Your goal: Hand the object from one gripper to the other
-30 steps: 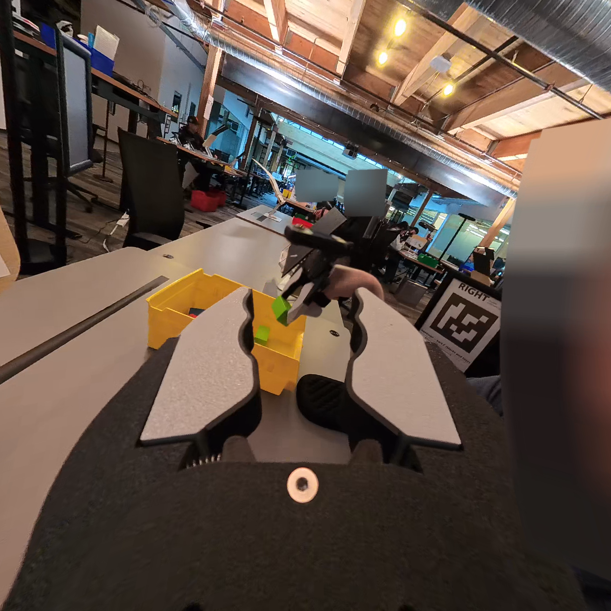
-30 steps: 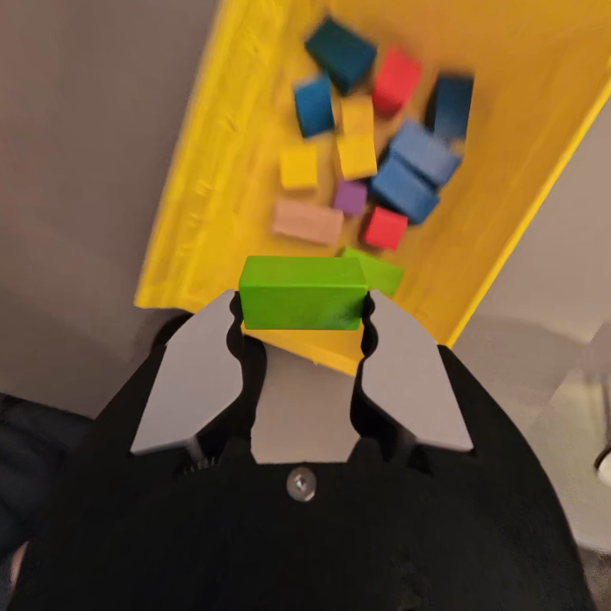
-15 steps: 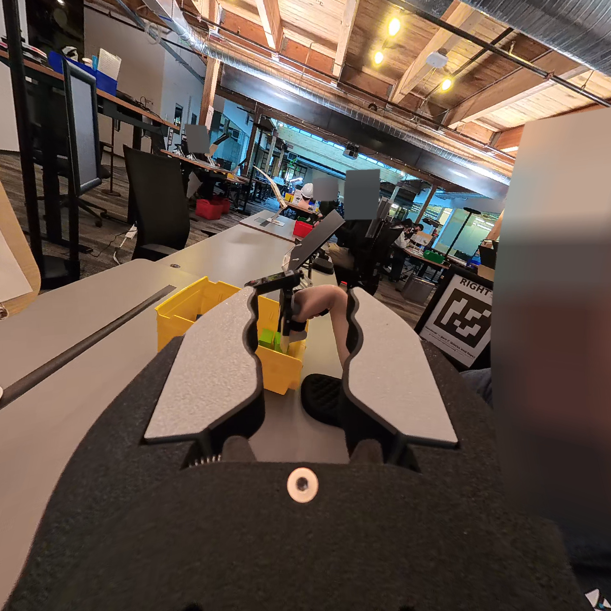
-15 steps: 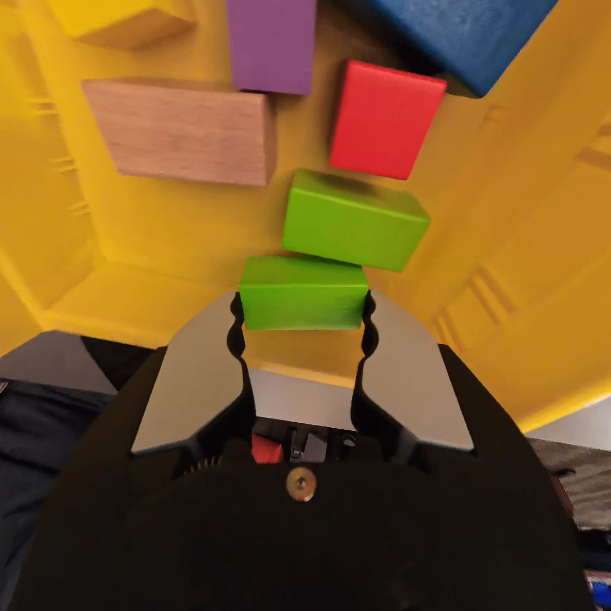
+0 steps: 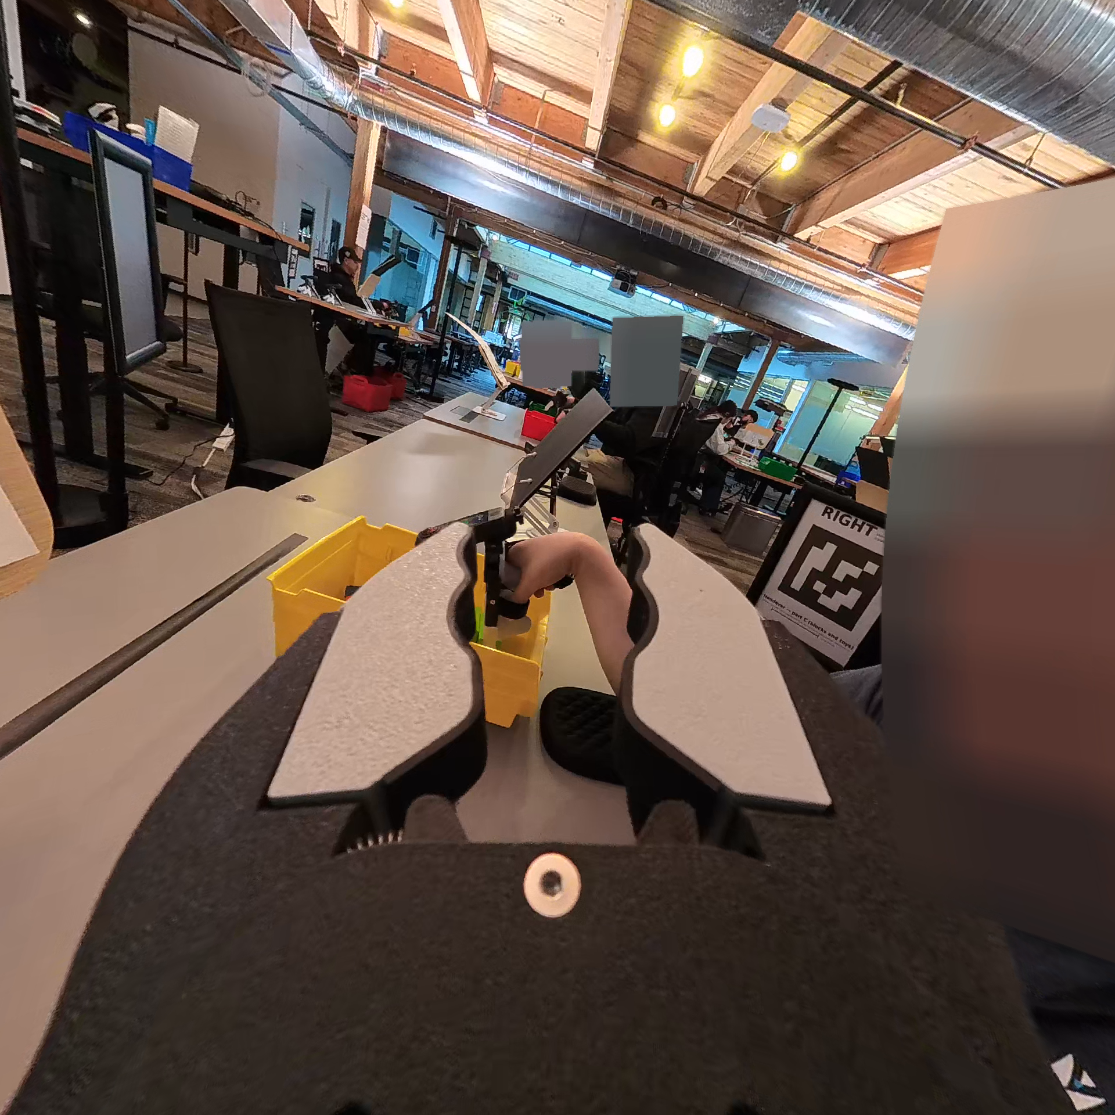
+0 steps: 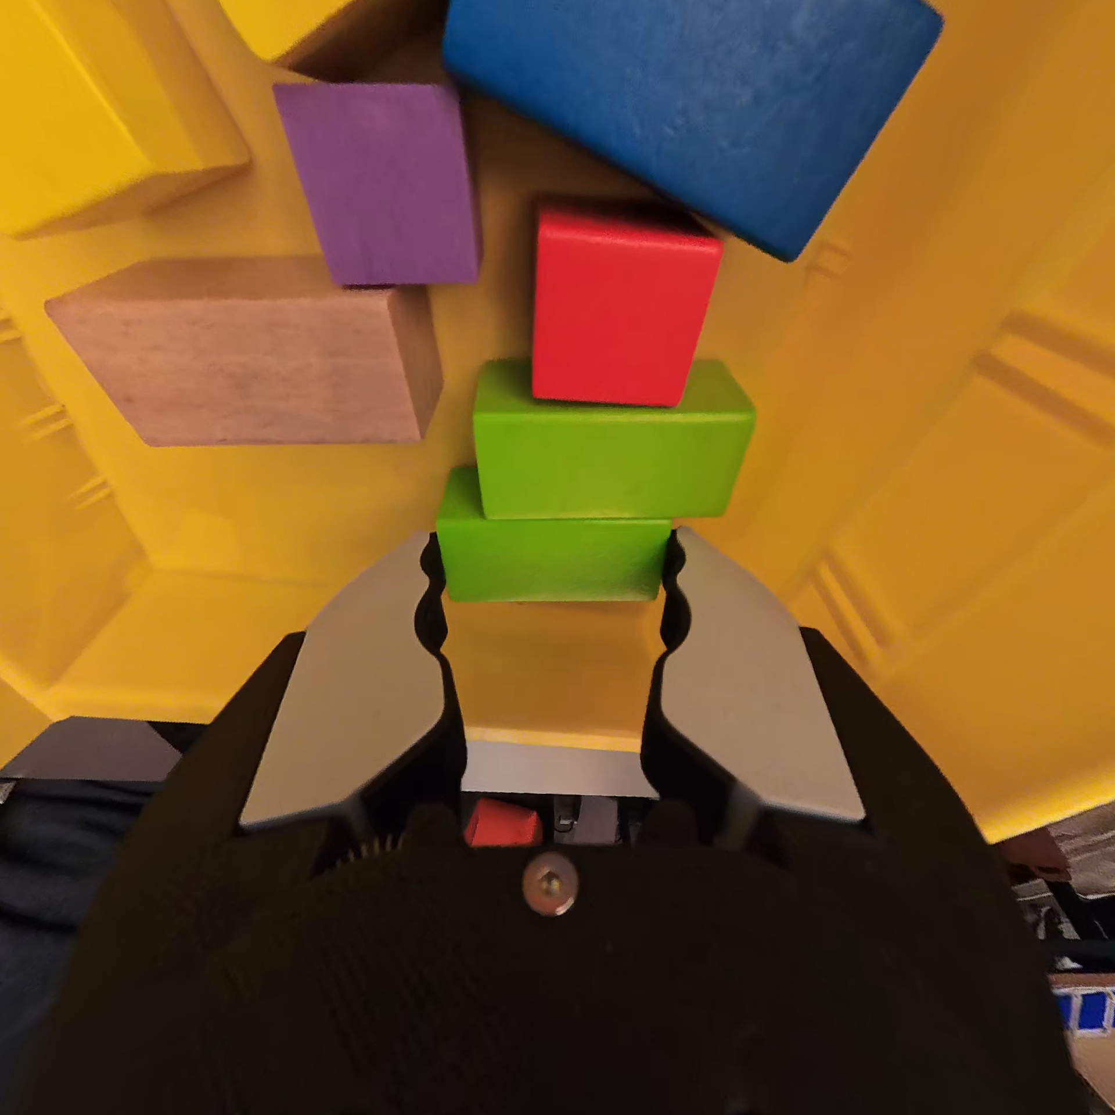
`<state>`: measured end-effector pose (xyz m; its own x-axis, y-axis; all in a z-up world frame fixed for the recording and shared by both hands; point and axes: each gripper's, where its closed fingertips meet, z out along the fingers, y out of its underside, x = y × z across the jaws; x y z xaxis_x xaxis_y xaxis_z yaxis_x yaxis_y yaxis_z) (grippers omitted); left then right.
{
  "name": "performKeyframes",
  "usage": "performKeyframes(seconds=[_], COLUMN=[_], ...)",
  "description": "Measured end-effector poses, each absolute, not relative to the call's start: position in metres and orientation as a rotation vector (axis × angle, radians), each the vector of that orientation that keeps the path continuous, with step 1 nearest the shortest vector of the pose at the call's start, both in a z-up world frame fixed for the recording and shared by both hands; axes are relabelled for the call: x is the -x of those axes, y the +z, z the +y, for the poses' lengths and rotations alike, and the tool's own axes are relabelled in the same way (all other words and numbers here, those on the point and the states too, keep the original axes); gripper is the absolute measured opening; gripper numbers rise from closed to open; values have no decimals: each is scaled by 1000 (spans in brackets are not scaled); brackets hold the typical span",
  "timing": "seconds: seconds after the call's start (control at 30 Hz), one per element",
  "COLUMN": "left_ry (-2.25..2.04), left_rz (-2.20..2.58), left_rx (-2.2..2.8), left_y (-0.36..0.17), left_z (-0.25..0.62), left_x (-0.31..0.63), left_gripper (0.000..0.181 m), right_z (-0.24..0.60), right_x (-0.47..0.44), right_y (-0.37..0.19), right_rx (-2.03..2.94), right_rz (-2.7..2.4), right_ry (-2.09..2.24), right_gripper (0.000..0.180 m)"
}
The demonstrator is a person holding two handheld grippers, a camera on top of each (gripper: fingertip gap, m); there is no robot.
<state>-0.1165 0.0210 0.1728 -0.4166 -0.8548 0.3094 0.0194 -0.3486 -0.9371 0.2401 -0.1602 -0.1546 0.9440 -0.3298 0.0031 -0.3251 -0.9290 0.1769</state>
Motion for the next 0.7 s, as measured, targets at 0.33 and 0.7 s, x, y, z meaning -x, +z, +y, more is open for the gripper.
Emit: performKeyframes(seconds=[0.33,0.7], left_ry=[-1828,-839], left_rz=[1272,892], left_rx=[1142,1683], left_y=[176,116], left_z=[16,193], left_x=[121,212], left_gripper=[46,50], right_z=[-158,-122], right_x=[-238,-206], right_y=[-148,-41], right_rx=[-2921,-3408], right_rz=[-540,-325], right_ry=[-43,177], right_gripper=[72,71])
